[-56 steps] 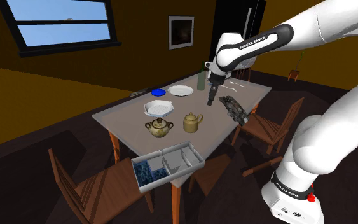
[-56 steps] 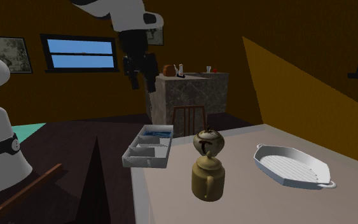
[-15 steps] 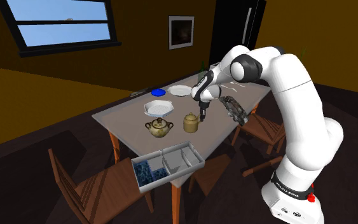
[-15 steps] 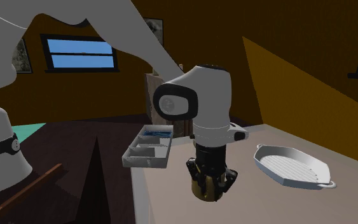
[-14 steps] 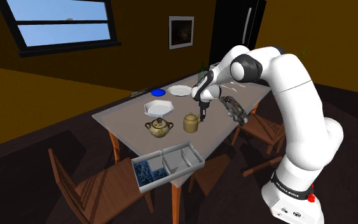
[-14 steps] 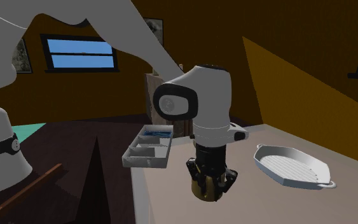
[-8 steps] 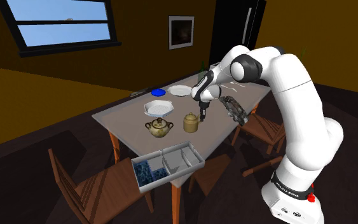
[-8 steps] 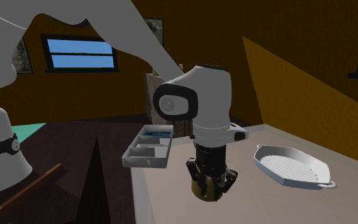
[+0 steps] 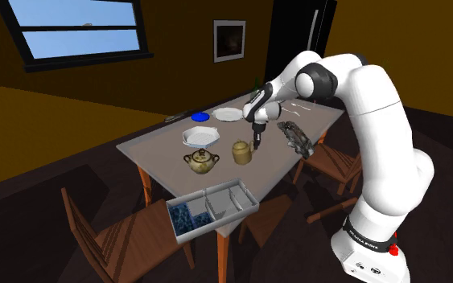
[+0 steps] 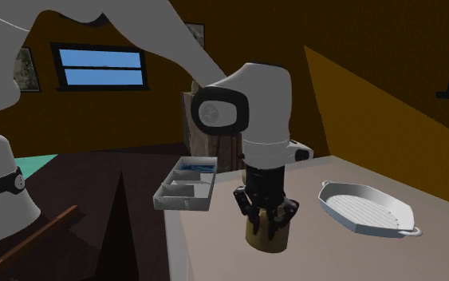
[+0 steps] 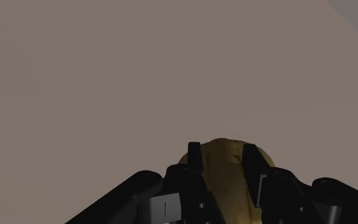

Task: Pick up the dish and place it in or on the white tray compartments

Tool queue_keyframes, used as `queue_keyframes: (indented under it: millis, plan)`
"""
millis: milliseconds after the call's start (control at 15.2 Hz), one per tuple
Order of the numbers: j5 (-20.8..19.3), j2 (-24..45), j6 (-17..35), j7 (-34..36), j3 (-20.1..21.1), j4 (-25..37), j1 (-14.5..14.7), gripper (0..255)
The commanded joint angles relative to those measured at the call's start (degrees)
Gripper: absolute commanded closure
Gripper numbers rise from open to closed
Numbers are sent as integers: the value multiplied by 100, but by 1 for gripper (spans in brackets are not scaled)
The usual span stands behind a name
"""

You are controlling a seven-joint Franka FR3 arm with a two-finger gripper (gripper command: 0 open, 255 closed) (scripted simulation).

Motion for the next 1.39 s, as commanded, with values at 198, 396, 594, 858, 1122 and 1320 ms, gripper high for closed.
queue_keyframes:
  millis: [198, 396, 594, 858, 1122, 1320]
  plan:
    - [-110, -274, -248, 70, -94, -16, 63, 255]
    - [-178, -434, -402, 116, -148, -18, 101, 255]
    - [-247, -588, -560, 162, -199, -8, 136, 255]
    - [-339, -783, -779, 223, -261, 23, 179, 255]
    - [-438, -1044, -824, 361, -302, -176, 320, 255]
    - [-581, -1458, -570, 697, -311, -810, 665, 255]
